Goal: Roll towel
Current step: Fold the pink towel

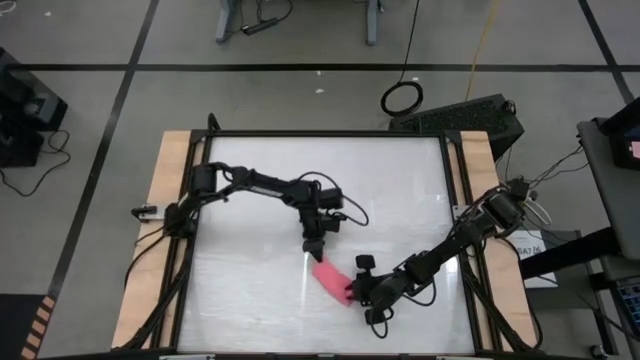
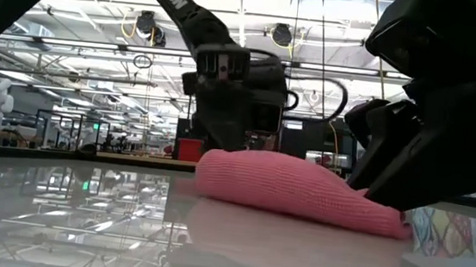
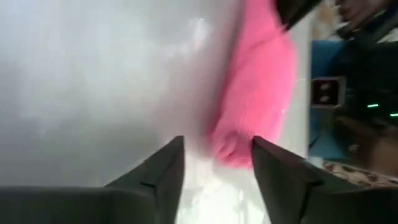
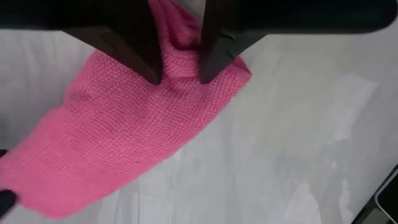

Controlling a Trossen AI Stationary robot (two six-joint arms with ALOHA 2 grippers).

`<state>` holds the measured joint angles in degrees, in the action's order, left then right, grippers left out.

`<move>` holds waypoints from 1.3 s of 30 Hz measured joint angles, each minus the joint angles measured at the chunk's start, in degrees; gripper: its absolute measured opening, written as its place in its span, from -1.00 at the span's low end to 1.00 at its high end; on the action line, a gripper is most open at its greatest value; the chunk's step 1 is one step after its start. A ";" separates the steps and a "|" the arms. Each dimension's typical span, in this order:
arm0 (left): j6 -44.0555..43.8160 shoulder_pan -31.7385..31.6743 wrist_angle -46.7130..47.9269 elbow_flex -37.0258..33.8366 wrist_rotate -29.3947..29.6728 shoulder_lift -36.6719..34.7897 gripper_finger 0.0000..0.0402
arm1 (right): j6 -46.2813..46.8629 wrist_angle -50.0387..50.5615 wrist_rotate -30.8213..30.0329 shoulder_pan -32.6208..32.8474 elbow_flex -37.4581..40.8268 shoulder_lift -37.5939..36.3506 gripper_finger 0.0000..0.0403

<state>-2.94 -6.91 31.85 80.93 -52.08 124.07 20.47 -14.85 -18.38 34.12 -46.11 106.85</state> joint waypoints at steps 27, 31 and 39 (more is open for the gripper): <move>18.32 -5.66 19.48 8.62 28.70 -36.17 0.11 | -24.84 -0.24 15.69 -29.28 0.15 0.15 -0.63; 18.54 -4.95 19.33 8.65 33.47 -42.09 0.11 | -30.22 -0.09 23.79 -32.97 0.15 0.15 -0.63; 16.19 -4.93 23.03 8.65 37.67 -48.88 0.12 | -42.91 4.86 29.71 -38.67 0.15 -0.63 -0.63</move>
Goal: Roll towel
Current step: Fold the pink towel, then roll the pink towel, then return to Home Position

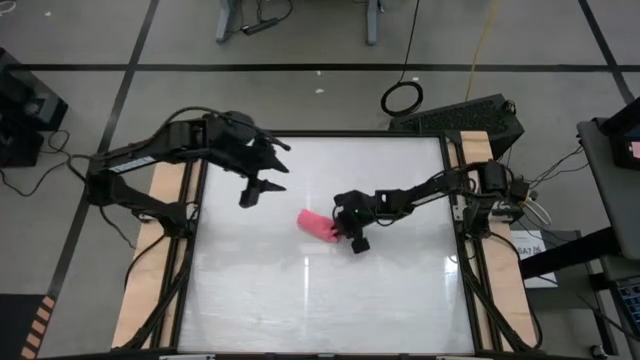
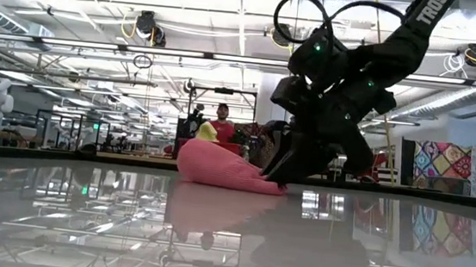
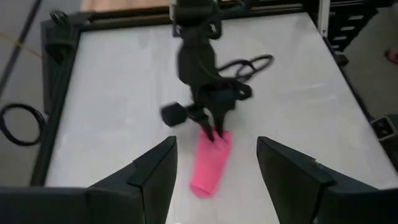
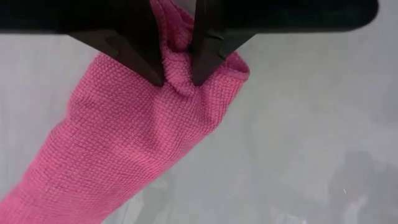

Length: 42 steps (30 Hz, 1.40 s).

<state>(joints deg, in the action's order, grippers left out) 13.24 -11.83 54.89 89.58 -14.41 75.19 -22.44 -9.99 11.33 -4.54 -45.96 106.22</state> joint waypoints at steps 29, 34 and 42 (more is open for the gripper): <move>-1.08 4.90 6.77 -1.22 4.91 -2.23 0.11 | 4.55 16.13 -3.45 -0.59 -0.52 -29.12 -0.09; -3.56 4.90 1.68 -7.41 7.67 -7.76 0.11 | 10.30 19.86 -4.63 2.40 -0.57 -38.59 -0.14; -12.85 4.72 -10.65 -22.30 10.23 -20.87 0.11 | 16.67 28.63 -11.11 5.55 -0.65 -53.96 -0.23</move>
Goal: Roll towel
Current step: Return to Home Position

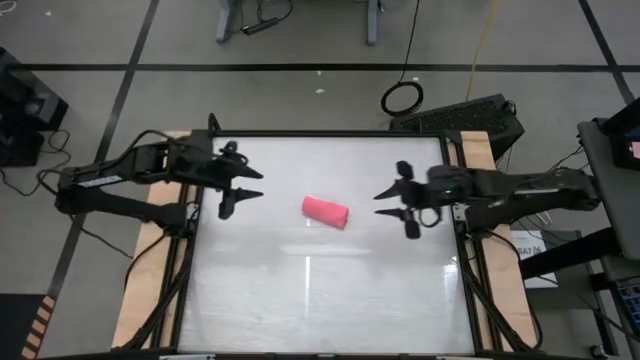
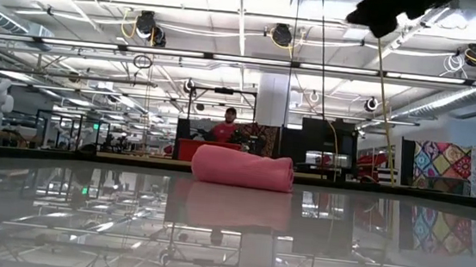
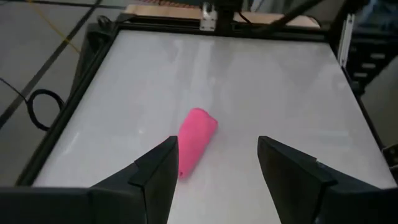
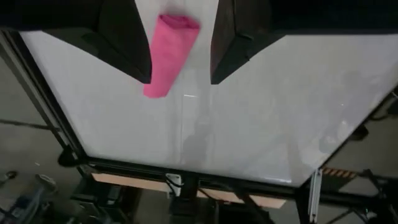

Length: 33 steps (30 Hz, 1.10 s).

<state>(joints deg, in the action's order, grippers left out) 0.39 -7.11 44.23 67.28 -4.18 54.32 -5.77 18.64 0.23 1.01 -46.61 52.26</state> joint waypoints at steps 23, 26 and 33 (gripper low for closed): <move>-22.73 0.13 -22.62 -36.80 12.09 -27.95 0.11 | 13.56 14.84 -6.26 1.01 4.62 -33.37 -0.27; -24.43 0.15 -23.06 -39.29 13.75 -30.02 0.11 | 14.74 15.32 -7.06 1.01 7.79 -38.16 -0.27; -29.64 0.13 -22.53 -43.72 16.20 -33.66 0.11 | 20.13 12.80 -8.25 0.97 17.20 -49.82 -0.27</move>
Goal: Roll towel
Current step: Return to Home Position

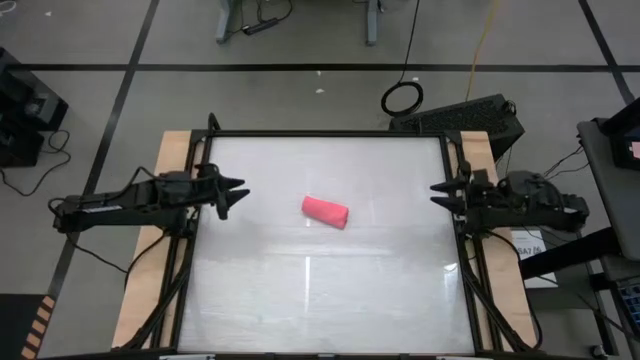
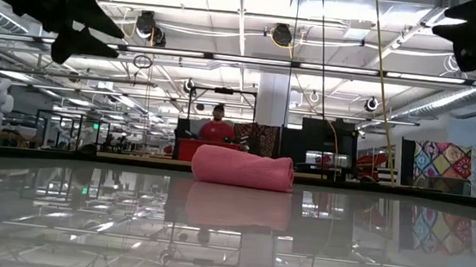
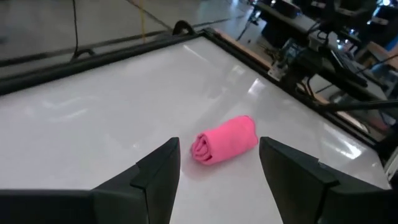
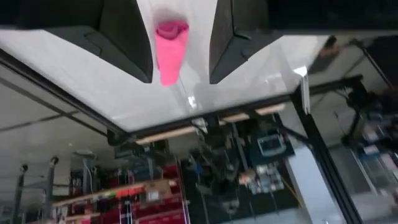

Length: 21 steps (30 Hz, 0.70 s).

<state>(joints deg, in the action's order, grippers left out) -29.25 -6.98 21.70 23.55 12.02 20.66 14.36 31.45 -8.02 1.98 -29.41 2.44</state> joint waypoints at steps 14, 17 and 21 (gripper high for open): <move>-1.62 0.02 1.38 -0.22 -3.66 0.23 0.11 | 1.46 -2.64 0.14 0.00 2.10 -1.42 -0.27; -1.62 0.02 1.38 -0.22 -3.69 0.22 0.11 | 1.96 -2.98 0.40 0.00 2.10 -1.42 -0.27; -1.62 0.02 1.39 -0.22 -3.76 0.20 0.11 | 3.47 -2.56 0.86 0.02 2.10 -1.42 -0.27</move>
<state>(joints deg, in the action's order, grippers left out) -30.87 -6.96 23.09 23.33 8.26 20.86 17.82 28.88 -7.16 2.00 -27.31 1.02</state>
